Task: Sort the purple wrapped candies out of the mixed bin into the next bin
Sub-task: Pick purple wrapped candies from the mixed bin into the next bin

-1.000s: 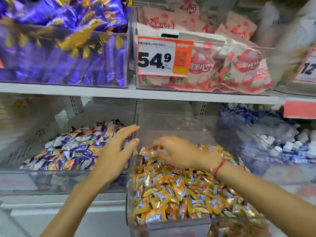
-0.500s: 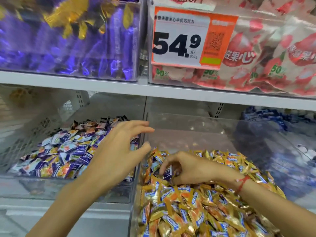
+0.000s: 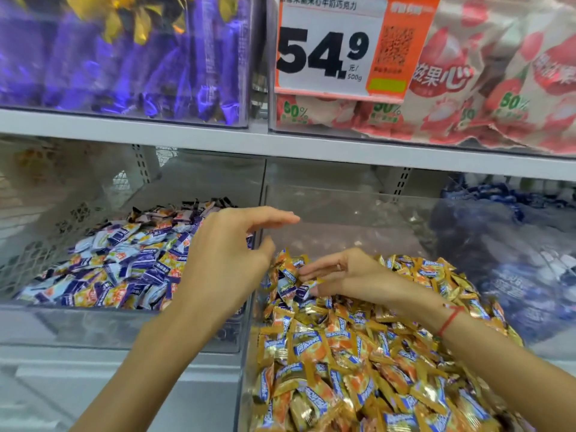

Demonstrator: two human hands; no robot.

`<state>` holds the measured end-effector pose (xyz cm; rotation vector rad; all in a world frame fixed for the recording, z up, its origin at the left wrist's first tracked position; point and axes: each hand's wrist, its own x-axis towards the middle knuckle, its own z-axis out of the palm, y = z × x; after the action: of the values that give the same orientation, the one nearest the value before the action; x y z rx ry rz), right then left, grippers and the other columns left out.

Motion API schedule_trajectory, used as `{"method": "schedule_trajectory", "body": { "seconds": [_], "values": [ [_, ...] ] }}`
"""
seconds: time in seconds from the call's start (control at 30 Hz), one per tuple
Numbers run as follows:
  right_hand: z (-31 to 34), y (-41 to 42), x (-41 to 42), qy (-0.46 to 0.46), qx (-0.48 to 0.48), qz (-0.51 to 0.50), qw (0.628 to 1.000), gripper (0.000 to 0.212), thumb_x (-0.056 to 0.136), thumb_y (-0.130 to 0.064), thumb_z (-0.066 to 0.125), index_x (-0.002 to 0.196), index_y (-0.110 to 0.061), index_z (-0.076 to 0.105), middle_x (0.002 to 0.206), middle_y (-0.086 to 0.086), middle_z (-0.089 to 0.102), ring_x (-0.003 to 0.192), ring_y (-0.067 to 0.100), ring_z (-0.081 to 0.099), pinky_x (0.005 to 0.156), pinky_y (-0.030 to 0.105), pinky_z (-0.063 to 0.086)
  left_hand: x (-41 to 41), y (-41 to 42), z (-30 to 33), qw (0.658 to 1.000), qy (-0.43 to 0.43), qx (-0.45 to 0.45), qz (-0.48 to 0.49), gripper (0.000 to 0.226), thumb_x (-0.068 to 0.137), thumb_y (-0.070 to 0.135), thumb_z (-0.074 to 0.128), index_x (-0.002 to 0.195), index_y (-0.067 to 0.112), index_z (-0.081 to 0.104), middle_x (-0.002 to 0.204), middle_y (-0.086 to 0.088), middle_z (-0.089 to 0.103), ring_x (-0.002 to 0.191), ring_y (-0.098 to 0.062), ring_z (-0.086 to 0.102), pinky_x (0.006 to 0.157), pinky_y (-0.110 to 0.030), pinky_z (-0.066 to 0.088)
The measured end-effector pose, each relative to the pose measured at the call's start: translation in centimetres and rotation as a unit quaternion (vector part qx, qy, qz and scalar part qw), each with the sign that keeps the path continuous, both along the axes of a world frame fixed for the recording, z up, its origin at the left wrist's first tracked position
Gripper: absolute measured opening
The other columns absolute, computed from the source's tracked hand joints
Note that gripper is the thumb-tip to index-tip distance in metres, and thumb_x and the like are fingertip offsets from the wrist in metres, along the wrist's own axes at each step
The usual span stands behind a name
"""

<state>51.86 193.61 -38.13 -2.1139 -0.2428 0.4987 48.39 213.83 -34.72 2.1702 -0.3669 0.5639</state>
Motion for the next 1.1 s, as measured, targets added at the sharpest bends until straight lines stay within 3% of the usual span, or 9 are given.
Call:
{"method": "schedule_trajectory", "body": {
  "seconds": [0.1, 0.2, 0.27, 0.37, 0.5, 0.6, 0.7, 0.83, 1.1],
  "values": [
    [1.5, 0.7, 0.7, -0.032, -0.014, -0.015, 0.999, 0.03, 0.077, -0.005, 0.078, 0.106, -0.007, 0.072, 0.099, 0.006, 0.074, 0.076, 0.0, 0.067, 0.071, 0.01, 0.053, 1.2, -0.1, 0.2, 0.999, -0.009, 0.04, 0.032, 0.043, 0.079, 0.009, 0.059, 0.09, 0.05, 0.07, 0.094, 0.021, 0.072, 0.087, -0.008, 0.067, 0.077, -0.036, 0.055],
    [3.3, 1.4, 0.9, -0.026, 0.08, -0.078, 0.993, 0.017, 0.08, -0.013, 0.076, 0.097, -0.011, 0.075, 0.079, 0.005, 0.075, 0.063, 0.004, 0.067, 0.063, 0.012, 0.054, 2.6, 0.0, -0.2, 0.999, 0.024, 0.039, 0.013, 0.036, 0.079, 0.019, 0.059, 0.096, 0.049, 0.07, 0.089, 0.008, 0.074, 0.084, -0.014, 0.068, 0.077, -0.039, 0.056],
    [4.0, 1.8, 0.5, -0.016, 0.15, -0.117, 0.982, 0.011, 0.082, -0.019, 0.075, 0.092, -0.017, 0.075, 0.078, 0.005, 0.074, 0.065, 0.007, 0.067, 0.058, 0.012, 0.051, 2.4, -0.1, -0.4, 0.998, 0.049, -0.014, -0.03, 0.027, 0.088, 0.032, 0.066, 0.115, 0.04, 0.067, 0.106, 0.012, 0.072, 0.1, -0.004, 0.066, 0.092, -0.034, 0.053],
    [3.9, 2.7, -0.2, 0.032, 0.289, -0.137, 0.947, 0.01, 0.086, -0.018, 0.068, 0.094, -0.015, 0.071, 0.083, 0.003, 0.074, 0.072, 0.006, 0.069, 0.06, 0.011, 0.052, 1.4, -0.2, -0.3, 0.989, 0.091, -0.075, -0.087, 0.048, 0.085, 0.052, 0.056, 0.129, 0.033, 0.059, 0.123, 0.022, 0.062, 0.113, 0.014, 0.053, 0.101, -0.014, 0.041],
    [4.1, 3.2, -0.8, 0.096, 0.401, -0.107, 0.905, 0.012, 0.091, -0.016, 0.059, 0.1, -0.014, 0.068, 0.086, 0.003, 0.075, 0.075, 0.009, 0.072, 0.061, 0.013, 0.055, 0.9, -0.1, -0.3, 0.977, 0.087, -0.136, -0.137, 0.024, 0.09, 0.035, 0.057, 0.107, 0.025, 0.071, 0.1, 0.018, 0.073, 0.096, 0.005, 0.065, 0.084, -0.015, 0.05],
    [3.7, 2.9, -0.2, -0.002, 0.275, -0.09, 0.957, 0.012, 0.095, -0.019, 0.057, 0.104, -0.017, 0.065, 0.095, 0.003, 0.075, 0.078, 0.013, 0.072, 0.063, 0.017, 0.056, 0.7, -0.4, -0.8, 0.968, 0.073, -0.214, -0.106, 0.019, 0.096, 0.028, 0.05, 0.099, 0.024, 0.068, 0.088, 0.014, 0.074, 0.081, 0.0, 0.068, 0.07, -0.013, 0.048],
    [1.8, 2.4, 1.3, -0.134, 0.044, -0.031, 0.99, 0.015, 0.096, -0.007, 0.055, 0.105, -0.016, 0.064, 0.1, 0.005, 0.072, 0.083, 0.013, 0.068, 0.068, 0.013, 0.052, 1.0, -0.5, -1.1, 0.944, 0.071, -0.314, -0.067, 0.021, 0.101, 0.026, 0.042, 0.1, 0.019, 0.061, 0.095, 0.016, 0.073, 0.089, -0.006, 0.07, 0.084, -0.019, 0.048],
    [-2.0, 2.3, 2.7, -0.185, -0.275, 0.2, 0.922, 0.051, 0.092, -0.02, 0.06, 0.141, -0.023, 0.045, 0.139, 0.004, 0.05, 0.128, 0.02, 0.046, 0.105, 0.03, 0.039, 1.0, -0.3, -0.9, 0.933, 0.081, -0.341, -0.081, 0.018, 0.101, 0.022, 0.04, 0.104, 0.02, 0.057, 0.093, 0.012, 0.074, 0.083, -0.007, 0.071, 0.072, -0.005, 0.045],
    [-0.6, 2.5, 3.3, -0.144, -0.396, 0.15, 0.894, 0.036, 0.088, -0.045, 0.065, 0.117, -0.023, 0.061, 0.13, 0.002, 0.055, 0.121, 0.025, 0.05, 0.092, 0.032, 0.04, 1.1, 0.7, -0.8, 0.924, 0.115, -0.36, -0.055, 0.021, 0.102, 0.014, 0.038, 0.093, 0.019, 0.057, 0.067, 0.011, 0.068, 0.056, -0.005, 0.054, 0.058, -0.016, 0.048]
  ]
}}
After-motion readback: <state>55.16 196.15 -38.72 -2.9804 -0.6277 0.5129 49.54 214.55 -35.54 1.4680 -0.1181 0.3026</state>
